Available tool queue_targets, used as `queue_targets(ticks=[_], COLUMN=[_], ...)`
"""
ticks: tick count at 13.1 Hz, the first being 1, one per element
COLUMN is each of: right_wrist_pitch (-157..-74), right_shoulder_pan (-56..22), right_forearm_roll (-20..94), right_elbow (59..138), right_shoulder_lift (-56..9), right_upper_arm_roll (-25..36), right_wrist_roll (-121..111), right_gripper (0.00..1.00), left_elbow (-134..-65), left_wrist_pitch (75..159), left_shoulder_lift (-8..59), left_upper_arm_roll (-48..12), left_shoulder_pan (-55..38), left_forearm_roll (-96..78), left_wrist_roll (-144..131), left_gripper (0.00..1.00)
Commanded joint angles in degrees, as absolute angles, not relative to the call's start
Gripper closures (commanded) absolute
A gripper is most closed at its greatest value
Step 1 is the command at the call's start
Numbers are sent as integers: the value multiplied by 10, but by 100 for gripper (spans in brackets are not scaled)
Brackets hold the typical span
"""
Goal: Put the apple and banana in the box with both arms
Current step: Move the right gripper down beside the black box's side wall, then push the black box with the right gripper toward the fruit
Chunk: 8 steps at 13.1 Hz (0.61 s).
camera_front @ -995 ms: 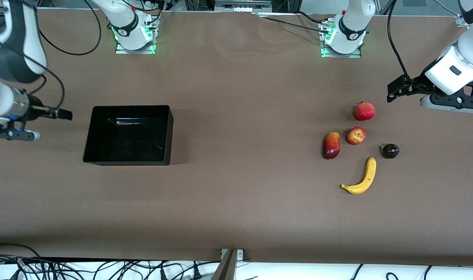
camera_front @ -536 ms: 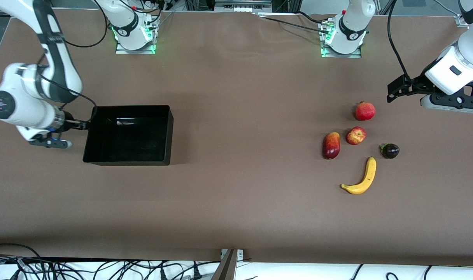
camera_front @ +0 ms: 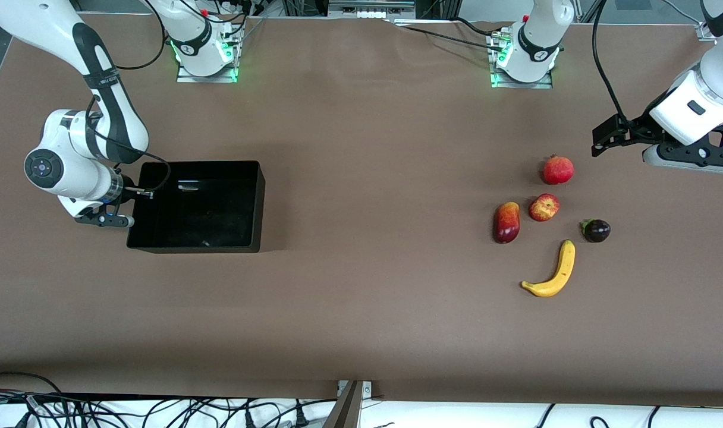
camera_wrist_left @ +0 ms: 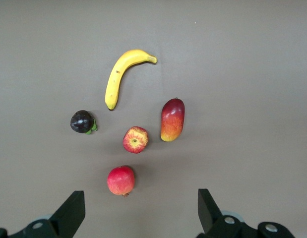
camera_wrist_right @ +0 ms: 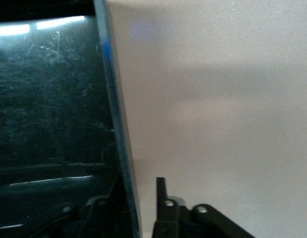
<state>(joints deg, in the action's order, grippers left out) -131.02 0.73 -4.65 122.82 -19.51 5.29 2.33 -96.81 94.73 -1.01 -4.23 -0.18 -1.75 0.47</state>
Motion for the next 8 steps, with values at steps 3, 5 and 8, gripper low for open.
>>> queue_targets(ticks=[3,5,8], right_wrist_pitch=[-1163,-1034,-1001], right_shoulder_pan=[9,-13,-107], right_forearm_roll=[-43,-13,49], right_elbow=[1150,1053,989], right_shoulder_lift=[-141,-152,-171], right_upper_arm_roll=[-36,-91,-95], right_wrist_roll=[72,161,242], right_gripper=[100,100,100], left_elbow=[-953,-953,-953], left_wrist_pitch=[943,942,942], left_shoulder_lift=[-3,-3,-3], left_upper_arm_roll=[-43,-44,-44], left_shoulder_pan=[-3,-4,-4], left_forearm_roll=[-3,-3,-3], left_wrist_roll=[4,4,4], left_gripper=[0,0,0])
